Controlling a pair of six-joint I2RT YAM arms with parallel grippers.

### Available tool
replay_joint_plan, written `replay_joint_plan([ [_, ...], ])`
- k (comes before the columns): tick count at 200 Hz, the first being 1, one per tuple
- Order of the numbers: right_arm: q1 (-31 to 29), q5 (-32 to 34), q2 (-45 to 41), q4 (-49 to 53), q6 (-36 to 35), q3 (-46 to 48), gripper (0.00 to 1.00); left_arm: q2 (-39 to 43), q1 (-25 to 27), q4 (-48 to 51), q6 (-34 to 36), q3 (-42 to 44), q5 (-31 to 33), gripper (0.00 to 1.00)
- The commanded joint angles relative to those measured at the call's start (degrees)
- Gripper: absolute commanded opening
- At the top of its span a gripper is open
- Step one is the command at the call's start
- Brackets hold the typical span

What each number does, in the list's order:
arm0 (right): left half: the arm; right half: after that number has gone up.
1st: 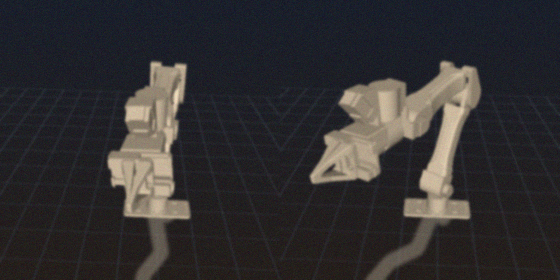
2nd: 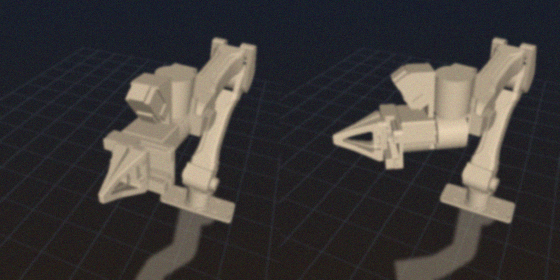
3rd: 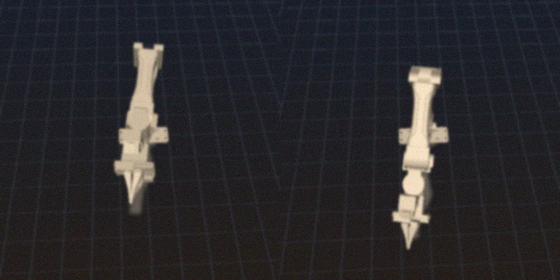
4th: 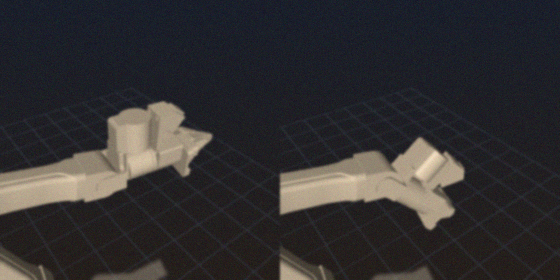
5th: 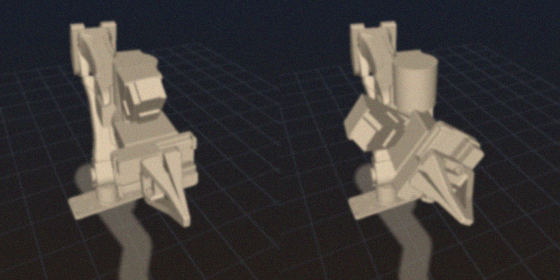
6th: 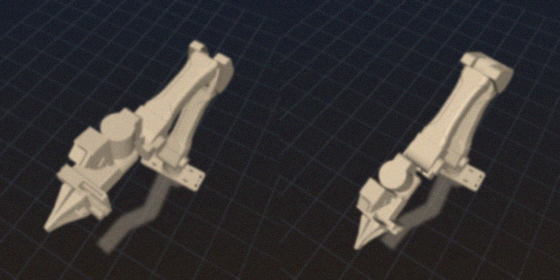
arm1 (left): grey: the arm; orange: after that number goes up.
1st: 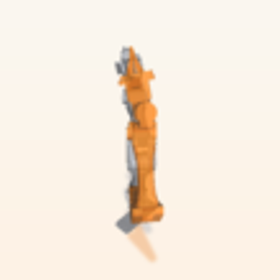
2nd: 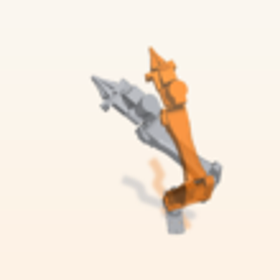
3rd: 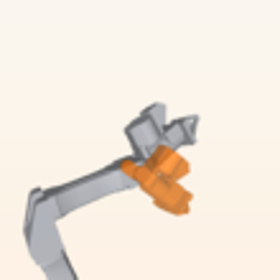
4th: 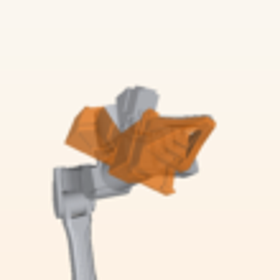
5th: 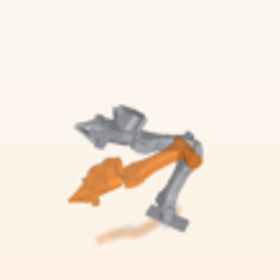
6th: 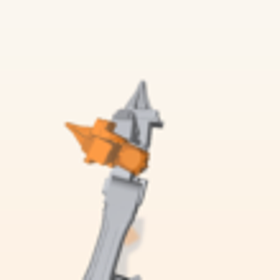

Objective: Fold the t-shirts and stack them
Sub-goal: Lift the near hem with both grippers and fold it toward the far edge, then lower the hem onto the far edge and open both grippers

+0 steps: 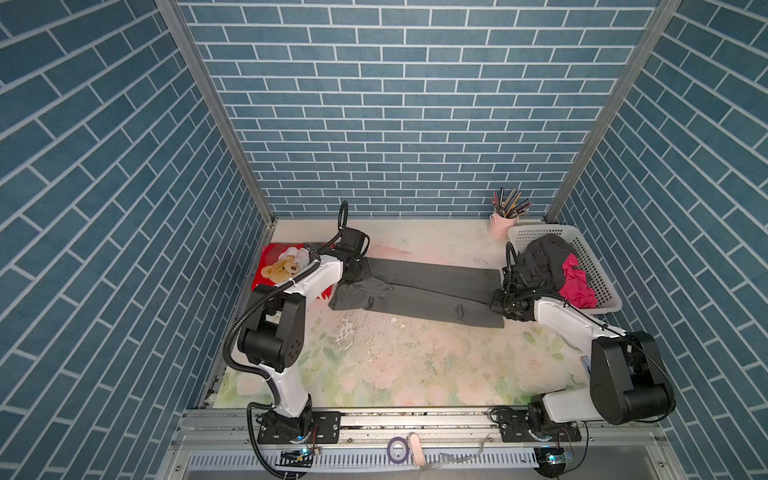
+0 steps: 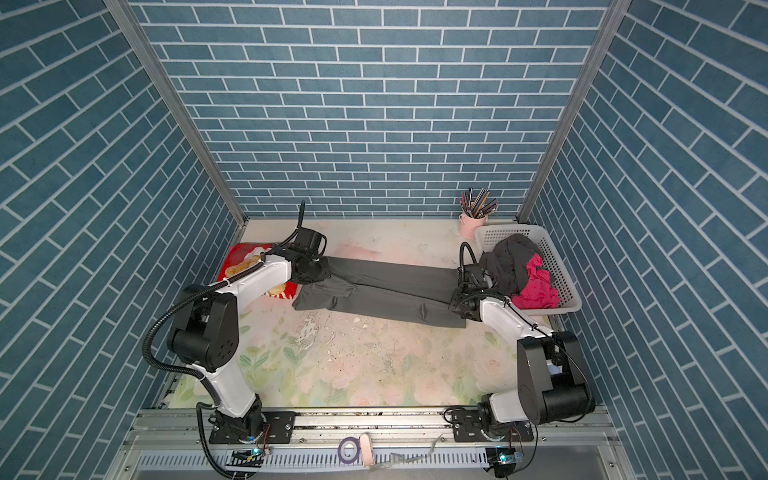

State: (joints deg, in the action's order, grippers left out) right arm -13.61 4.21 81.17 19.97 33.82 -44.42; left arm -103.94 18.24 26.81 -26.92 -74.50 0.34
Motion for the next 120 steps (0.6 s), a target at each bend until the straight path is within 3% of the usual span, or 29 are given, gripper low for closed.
replay_joint_plan([
  [1, 0.5, -1.6, -1.8, 0.0, -0.4, -0.1, 0.48, -2.0, -0.3, 0.7, 0.9, -1.6, 1.3, 0.0],
  [8, 0.6, -1.7, -2.8, 0.3, -0.4, 0.0, 0.55, -2.5, -0.3, 0.8, 0.9, -1.9, 1.5, 0.0],
  [26, 0.6, -1.8, -5.2, 0.7, -0.4, 1.1, 0.57, -3.5, -0.5, 0.9, 1.0, -2.5, 1.5, 0.0],
  [30, 0.6, -1.7, -5.6, 0.8, -0.3, 1.4, 0.63, -3.7, -0.5, 0.9, 1.0, -2.6, 1.6, 0.0],
  [40, 0.6, -1.7, -6.5, 1.0, -0.3, 2.4, 0.66, -4.2, -0.4, 1.0, 1.0, -3.1, 2.1, 0.0],
  [58, 0.6, -1.9, -7.7, 0.8, 0.2, 4.6, 0.78, -4.9, -0.5, 1.4, 1.2, -3.9, 3.4, 0.0],
  [105, 0.6, -4.4, -8.5, -1.6, 1.2, 8.7, 0.86, -7.7, -0.7, 0.3, 1.6, -6.2, -0.3, 0.0],
  [120, 0.6, -5.1, -7.7, -1.6, 1.2, 9.0, 0.86, -8.2, -0.7, 0.8, 2.3, -7.0, 0.3, 0.2],
])
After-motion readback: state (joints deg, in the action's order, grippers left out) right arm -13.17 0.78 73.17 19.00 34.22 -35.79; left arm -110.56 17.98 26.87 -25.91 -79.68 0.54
